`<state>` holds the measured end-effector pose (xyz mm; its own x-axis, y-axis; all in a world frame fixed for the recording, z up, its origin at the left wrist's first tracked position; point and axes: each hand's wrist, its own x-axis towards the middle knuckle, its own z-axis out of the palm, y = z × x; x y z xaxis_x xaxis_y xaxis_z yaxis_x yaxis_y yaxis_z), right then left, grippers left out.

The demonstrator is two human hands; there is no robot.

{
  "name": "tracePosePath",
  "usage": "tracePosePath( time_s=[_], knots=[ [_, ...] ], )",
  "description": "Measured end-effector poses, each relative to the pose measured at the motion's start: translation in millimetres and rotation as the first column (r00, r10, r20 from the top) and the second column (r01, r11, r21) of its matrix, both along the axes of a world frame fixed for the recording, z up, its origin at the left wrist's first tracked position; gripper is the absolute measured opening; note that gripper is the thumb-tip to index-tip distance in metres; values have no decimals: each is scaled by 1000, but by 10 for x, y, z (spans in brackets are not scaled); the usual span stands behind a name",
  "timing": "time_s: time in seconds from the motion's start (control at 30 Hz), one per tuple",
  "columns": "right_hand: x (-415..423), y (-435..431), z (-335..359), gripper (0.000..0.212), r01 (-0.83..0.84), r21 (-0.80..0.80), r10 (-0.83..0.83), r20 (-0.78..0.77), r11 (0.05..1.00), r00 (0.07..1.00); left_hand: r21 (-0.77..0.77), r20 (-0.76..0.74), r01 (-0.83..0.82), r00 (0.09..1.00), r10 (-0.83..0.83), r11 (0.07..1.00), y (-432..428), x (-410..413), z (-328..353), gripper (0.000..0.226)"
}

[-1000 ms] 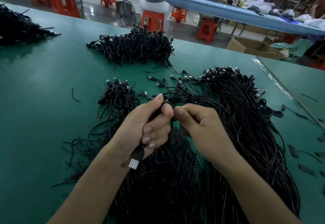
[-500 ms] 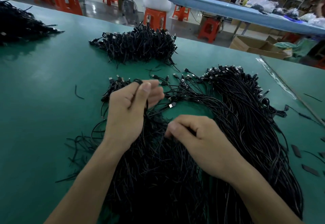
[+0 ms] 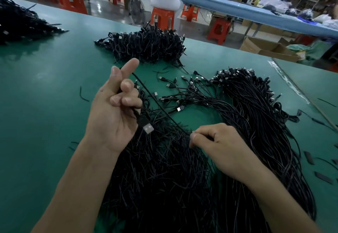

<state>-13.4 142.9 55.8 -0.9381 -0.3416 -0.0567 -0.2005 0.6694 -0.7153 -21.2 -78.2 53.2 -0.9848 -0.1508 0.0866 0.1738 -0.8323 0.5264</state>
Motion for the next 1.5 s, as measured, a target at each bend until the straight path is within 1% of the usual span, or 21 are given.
tracePosePath(
  time_s=[0.07, 0.1, 0.13, 0.2, 0.27, 0.33, 0.4, 0.43, 0.5, 0.53, 0.6, 0.77, 0.93, 1.0, 1.1, 1.17, 1.23, 1.33, 1.4, 1.43, 1.5],
  knots=[
    [29, -40, -17, 31, -63, 4, 63, 38, 998, 997, 97, -15, 27, 1000, -26, 995, 1, -7, 32, 34],
    [53, -58, -16, 30, -107, -1, 107, 61, 994, 992, 90, -10, -7, 1000, 8, 996, 4, -10, 33, 34],
    [82, -75, -5, 29, -158, -11, 158, 76, 987, 984, 31, -11, -63, 998, 63, 998, 11, -11, 18, 32],
    [142, -100, 46, 28, -254, -39, 256, 71, 967, 964, -226, -49, -205, 979, 199, 952, 44, -9, -35, 27],
    [189, -111, 116, 28, -295, -63, 296, 19, 954, 955, -518, -136, -348, 936, 326, 782, 106, 2, -97, 20],
    [210, -106, 192, 29, -300, -95, 297, -47, 949, 954, -722, -238, -403, 908, 345, 562, 155, 10, -131, 18],
    [210, -87, 257, 30, -287, -135, 272, -114, 948, 955, -882, -230, -296, 950, 212, 368, 209, 21, -133, 21],
    [200, -69, 286, 31, -272, -158, 248, -153, 949, 956, -940, -174, -199, 978, 112, 278, 224, 32, -147, 34],
    [159, -20, 337, 31, -228, -200, 178, -239, 953, 954, -983, -30, -15, 996, -82, 181, 252, 57, -153, 41],
    [132, 6, 357, 31, -198, -217, 136, -274, 956, 952, -980, 28, 61, 984, -174, 189, 269, 78, -142, 36],
    [81, 41, 374, 29, -146, -259, 60, -313, 955, 948, -949, 82, 165, 952, -294, 270, 292, 116, -113, 35],
    [36, 22, 339, 20, -147, -350, 24, -334, 925, 942, -896, 68, 232, 914, -400, 379, 312, 167, -52, 46],
    [-18, -20, 265, 24, -48, -464, -89, -269, 885, 959, -710, 85, 416, 852, -517, 569, 325, 179, -14, 47],
    [-30, -48, 194, 24, -8, -420, -99, -233, 908, 967, -600, 56, 465, 836, -545, 652, 326, 170, -8, 44],
    [21, -105, 91, 20, -38, -305, 1, -123, 952, 992, -393, 14, 471, 862, -507, 790, 320, 131, -11, 41],
    [75, -128, 58, 23, -83, -226, 65, -86, 970, 994, -280, 30, 425, 900, -434, 861, 358, 94, -24, 41],
    [132, -152, 41, 28, -129, -146, 116, -93, 981, 989, -243, 71, 335, 942, -328, 910, 413, 78, -38, 41],
    [214, -196, 21, 29, -162, 6, 163, -68, 987, 984, -260, 58, 210, 978, -202, 942, 468, 69, -78, 39],
    [249, -201, 18, 29, -173, 110, 183, -79, 979, 980, -379, 9, 103, 994, -108, 920, 480, 75, -132, 38],
    [258, -201, 26, 29, -193, 131, 206, -89, 972, 975, -480, -26, 19, 999, -36, 877, 486, 78, -159, 36],
    [255, -192, 48, 32, -241, 155, 260, -119, 958, 958, -678, -122, -133, 990, 67, 723, 502, 90, -193, 32]
  ],
)
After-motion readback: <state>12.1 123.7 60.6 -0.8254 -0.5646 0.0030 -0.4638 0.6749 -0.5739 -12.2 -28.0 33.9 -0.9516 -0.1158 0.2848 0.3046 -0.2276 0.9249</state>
